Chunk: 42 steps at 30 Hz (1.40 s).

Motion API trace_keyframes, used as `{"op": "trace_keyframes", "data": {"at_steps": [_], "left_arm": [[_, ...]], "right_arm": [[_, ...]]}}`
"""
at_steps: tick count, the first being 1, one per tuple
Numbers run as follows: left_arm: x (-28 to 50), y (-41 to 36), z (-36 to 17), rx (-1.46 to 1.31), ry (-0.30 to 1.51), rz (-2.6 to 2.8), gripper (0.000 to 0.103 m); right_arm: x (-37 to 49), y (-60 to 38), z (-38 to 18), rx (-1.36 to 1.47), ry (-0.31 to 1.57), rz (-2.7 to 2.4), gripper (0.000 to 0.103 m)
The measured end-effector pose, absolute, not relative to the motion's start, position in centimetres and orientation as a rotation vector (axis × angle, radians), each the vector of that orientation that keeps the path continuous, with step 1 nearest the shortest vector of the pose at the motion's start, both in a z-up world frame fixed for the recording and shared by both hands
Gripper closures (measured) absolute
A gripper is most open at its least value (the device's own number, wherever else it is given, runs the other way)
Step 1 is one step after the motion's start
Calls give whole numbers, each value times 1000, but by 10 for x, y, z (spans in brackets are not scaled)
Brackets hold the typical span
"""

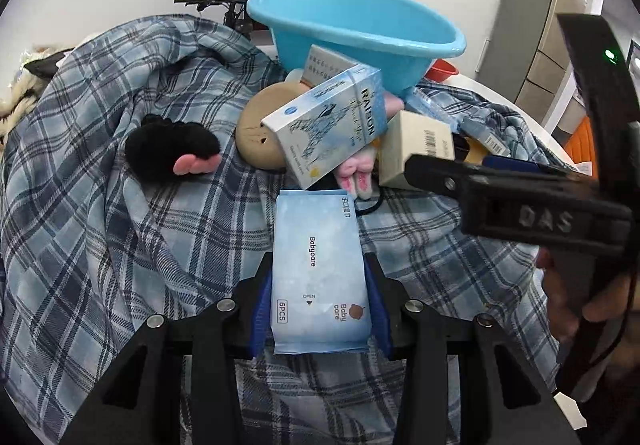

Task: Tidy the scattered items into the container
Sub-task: 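Hold the wipes pack in the left gripper while the right gripper grasps the cream barcode box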

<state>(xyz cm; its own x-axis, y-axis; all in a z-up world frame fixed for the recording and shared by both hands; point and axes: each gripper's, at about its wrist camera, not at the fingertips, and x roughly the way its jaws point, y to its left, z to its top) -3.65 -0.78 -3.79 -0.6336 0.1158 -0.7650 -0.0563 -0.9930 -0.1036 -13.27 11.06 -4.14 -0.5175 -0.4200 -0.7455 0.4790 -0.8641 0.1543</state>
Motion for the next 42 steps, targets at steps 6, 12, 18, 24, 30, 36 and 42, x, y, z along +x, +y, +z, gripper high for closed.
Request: {"op": "trace_keyframes", "data": {"at_steps": [6,12,18,24,30,36,42], "left_arm": [[-37,-14,-42,-1318,-179,2711,59],[-38,-11,-42,-1316,-158,2710,59],[-39,-10,-42,-1333,-162,2698,59],[-40,-5,-41,-1330,-143,2693,59],[-37,1,-39,-1323,-120,2683,59],[-34,8,-37,-1314,-102,2675,59],[-32,17,-32,-1291,-76,2668,59]], "right_arm": [[-146,103,-55,1167,94,-2392,5],[-152,106,-60,1178,65,-2385,41],[-144,116,-57,1178,62,-2351,51],[-130,133,-48,1160,70,-2348,53],[-114,156,-44,1156,43,-2348,53],[-88,179,-43,1146,52,-2338,53],[-75,185,-53,1116,127,-2376,46]]}}
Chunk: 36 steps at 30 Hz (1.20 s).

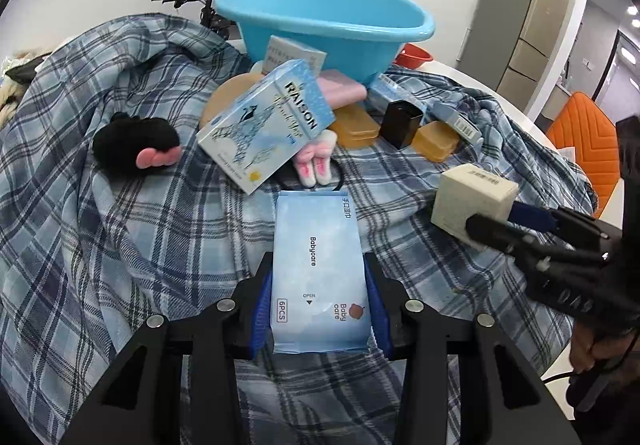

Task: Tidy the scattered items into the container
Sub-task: 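Hold the wipes pack in the left gripper while the right gripper grasps the cream barcode box, then lift the wipes pack and cream box with both grippers toward the basin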

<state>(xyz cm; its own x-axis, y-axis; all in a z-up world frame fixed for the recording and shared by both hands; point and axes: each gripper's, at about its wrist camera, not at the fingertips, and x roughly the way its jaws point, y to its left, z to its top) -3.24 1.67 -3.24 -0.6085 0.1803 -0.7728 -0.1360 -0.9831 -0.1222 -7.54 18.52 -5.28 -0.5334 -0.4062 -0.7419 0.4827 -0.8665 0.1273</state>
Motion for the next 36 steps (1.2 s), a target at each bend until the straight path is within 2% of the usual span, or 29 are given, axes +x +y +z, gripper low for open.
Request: {"op": "trace_keyframes", "data": {"at_steps": [1,3,11,13,14,36], "left_arm": [[-32,18,-32,-1290,-71,2667,59],[-31,19,-32,-1292,-62,2666,59],[-32,18,-37,-1308,-36,2703,59],[-32,18,-37,-1309,-33,2708,59],[-32,19,-38,-1307,-33,2710,59],[-29,19,-32,-1259,-19,2763,59]], "right_arm": [[-77,186,-55,1118,114,-2377,42],[-81,185,-58,1124,100,-2397,27],[-86,172,-64,1123,205,-2453,24],[-81,171,-64,1093,227,-2453,40],[-79,170,-63,1086,236,-2453,52],[-60,177,-46,1029,221,-2498,53]]}}
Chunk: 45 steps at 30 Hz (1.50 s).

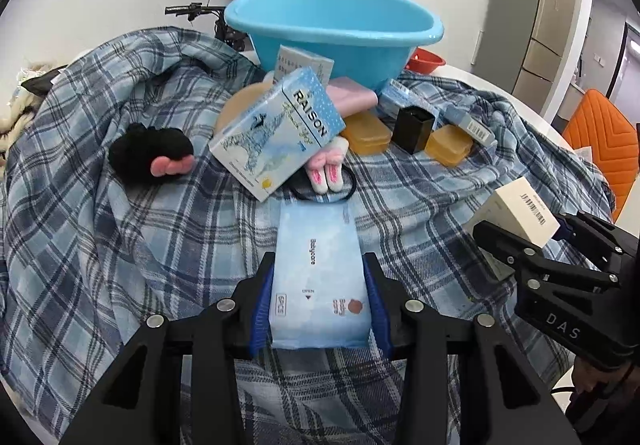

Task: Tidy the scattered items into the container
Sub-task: 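Lift the wipes pack and cream box with both grippers toward the basin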

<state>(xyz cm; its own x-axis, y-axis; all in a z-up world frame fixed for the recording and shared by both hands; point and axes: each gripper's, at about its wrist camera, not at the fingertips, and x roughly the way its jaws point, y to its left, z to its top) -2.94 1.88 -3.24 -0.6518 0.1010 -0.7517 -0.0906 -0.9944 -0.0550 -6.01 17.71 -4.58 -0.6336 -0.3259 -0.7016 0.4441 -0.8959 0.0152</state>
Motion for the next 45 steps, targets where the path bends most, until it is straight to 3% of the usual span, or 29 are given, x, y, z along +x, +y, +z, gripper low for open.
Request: {"op": "trace_keyframes", "data": {"at_steps": [18,33,45], "left_arm": [[-29,9,39,-993,-55,2861,59],[5,13,121,-576,12,2972,59],[26,11,140,-460,21,2999,59]], "right_arm": [[-46,178,31,726,186,-2601,53],[-15,181,105,404,121,-2649,53],[-6,177,107,360,131,-2658,53]]}}
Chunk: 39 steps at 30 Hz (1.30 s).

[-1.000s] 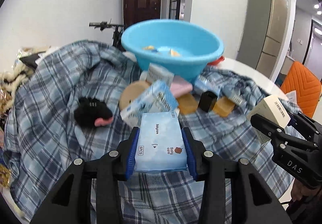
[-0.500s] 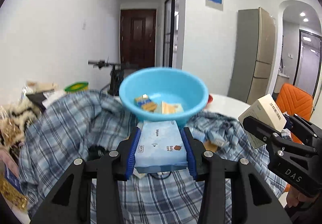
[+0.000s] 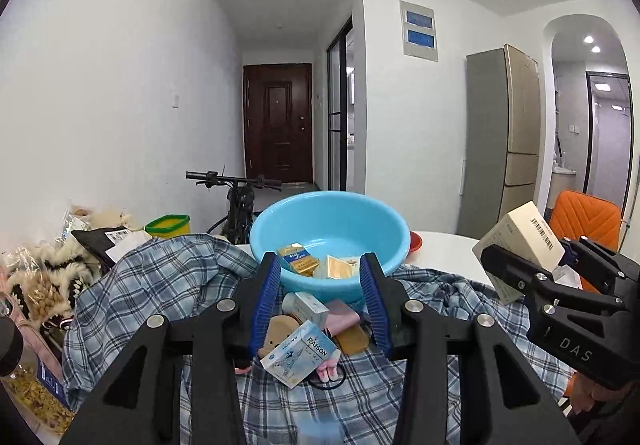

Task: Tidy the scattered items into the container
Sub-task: 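Lift the wipes pack and cream box with both grippers toward the basin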

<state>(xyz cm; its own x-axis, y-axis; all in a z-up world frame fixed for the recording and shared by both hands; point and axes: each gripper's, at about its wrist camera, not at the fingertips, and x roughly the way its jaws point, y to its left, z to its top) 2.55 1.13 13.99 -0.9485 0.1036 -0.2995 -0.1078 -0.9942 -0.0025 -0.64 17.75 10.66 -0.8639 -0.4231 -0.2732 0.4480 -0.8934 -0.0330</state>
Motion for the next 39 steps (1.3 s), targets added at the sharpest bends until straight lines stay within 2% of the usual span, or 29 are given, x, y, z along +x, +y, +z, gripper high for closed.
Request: {"op": "trace_keyframes", "data": {"at_steps": [5,11,12,15,21,26,27,28,30,39], "left_arm": [[1,4,109,-662,-63,2927,59],[0,2,59,-897,9,2866,59],[0,1,49,-947,16,2847,57],[2,1,19,-1084,35,2790,40],[-1,11,-32,-1274,118,2709,40],[-3,11,-48,-1305,107,2672,40],[-4,11,-49,-1306,111,2676,44],[-5,9,-50,-1310,106,2687,55],[-7,5,-50,-1307,70,2688,62],[-3,1,-28,-1220,12,2731,66]], "right_arm": [[-10,182,96,414,134,-2657,53],[-19,192,83,486,101,-2663,53],[-21,192,81,503,94,-2659,53],[-24,194,73,541,85,-2642,53],[-23,191,64,565,115,-2631,53],[-27,198,60,586,98,-2643,53],[-28,198,59,590,94,-2644,53],[-29,199,58,594,91,-2645,53],[-30,200,57,601,91,-2644,53],[-31,202,52,629,86,-2641,53]]}}
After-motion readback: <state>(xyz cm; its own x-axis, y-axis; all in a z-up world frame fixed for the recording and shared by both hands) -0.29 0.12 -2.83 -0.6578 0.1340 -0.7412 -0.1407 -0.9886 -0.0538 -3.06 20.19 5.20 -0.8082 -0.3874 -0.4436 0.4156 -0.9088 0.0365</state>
